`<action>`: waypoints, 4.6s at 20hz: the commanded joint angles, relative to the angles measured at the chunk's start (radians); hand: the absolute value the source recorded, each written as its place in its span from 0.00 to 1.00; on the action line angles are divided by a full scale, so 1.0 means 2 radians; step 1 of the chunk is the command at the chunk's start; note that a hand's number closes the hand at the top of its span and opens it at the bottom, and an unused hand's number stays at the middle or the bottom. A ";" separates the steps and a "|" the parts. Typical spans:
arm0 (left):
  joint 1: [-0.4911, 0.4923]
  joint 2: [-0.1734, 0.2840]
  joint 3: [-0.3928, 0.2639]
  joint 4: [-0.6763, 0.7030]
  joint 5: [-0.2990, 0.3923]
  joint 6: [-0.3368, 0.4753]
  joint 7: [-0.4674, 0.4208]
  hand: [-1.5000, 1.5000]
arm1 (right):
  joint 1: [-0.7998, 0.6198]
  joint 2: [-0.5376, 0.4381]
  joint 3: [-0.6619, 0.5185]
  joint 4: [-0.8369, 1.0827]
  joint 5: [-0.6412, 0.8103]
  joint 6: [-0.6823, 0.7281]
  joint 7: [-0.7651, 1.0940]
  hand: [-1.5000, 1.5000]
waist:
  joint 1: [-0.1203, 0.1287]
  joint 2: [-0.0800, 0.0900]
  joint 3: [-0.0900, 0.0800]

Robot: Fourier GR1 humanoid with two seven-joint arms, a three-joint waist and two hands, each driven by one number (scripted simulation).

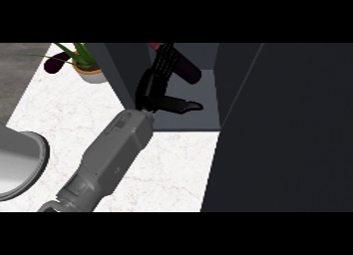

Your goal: Pick up the wine, place it into the cabinet and close the cabinet

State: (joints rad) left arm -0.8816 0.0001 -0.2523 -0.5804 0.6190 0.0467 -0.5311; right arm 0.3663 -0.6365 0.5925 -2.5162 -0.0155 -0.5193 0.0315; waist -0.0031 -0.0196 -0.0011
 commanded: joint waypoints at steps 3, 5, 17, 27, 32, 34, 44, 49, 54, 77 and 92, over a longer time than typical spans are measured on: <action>0.104 0.000 -0.057 -0.120 0.012 0.025 0.022 0.00 | 0.022 -0.013 -0.006 -0.099 -0.019 -0.004 0.042 0.00 | 0.009 0.000 0.000; 0.138 0.010 -0.067 -0.160 -0.007 0.030 0.031 0.00 | 0.026 -0.001 0.011 -0.085 -0.009 -0.011 0.031 0.00 | 0.012 0.000 0.001; 0.328 0.073 -0.093 -0.381 0.005 0.032 0.066 0.00 | 0.038 -0.030 0.012 -0.102 0.013 -0.007 0.033 0.00 | 0.005 0.005 0.000; 0.417 0.113 -0.080 -0.439 0.008 -0.010 0.028 0.00 | 0.023 -0.060 0.014 -0.101 -0.047 0.066 0.025 0.00 | 0.003 0.007 0.000; 0.428 0.155 -0.037 -0.454 0.020 -0.033 0.020 0.00 | 0.029 -0.101 0.068 -0.086 -0.037 0.137 0.008 1.00 | 0.002 0.006 0.000; 0.427 0.174 -0.026 -0.478 0.030 -0.034 0.044 0.00 | 0.004 -0.103 0.066 -0.106 -0.042 0.150 0.018 1.00 | 0.006 0.007 0.000; 0.481 0.236 0.041 -0.483 0.069 -0.097 0.042 0.00 | -0.024 -0.055 0.133 -0.092 0.009 0.143 0.030 1.00 | 0.004 0.008 -0.001; 0.503 0.255 0.066 -0.483 0.079 -0.126 0.034 0.00 | -0.039 -0.050 0.156 -0.087 0.023 0.149 0.041 1.00 | 0.005 0.007 -0.001; 0.495 0.277 0.086 -0.482 0.095 -0.151 0.048 0.00 | -0.082 -0.027 0.140 -0.086 -0.014 0.155 0.080 1.00 | 0.012 0.010 -0.002; 0.459 0.297 0.112 -0.441 0.122 -0.195 0.077 0.00 | -0.389 0.218 0.093 0.120 -0.036 0.133 0.249 1.00 | 0.035 0.011 -0.004; 0.479 0.309 0.170 -0.404 0.132 -0.241 0.074 0.00 | -0.676 0.318 -0.024 0.456 -0.153 0.065 0.227 1.00 | 0.012 0.011 0.000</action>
State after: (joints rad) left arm 0.0721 0.5814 0.0232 -1.4366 0.8694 -0.3961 -0.3929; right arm -0.9408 -0.0133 0.5662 -1.7026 -0.2612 -0.3650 0.5298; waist 0.0319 0.0014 -0.0010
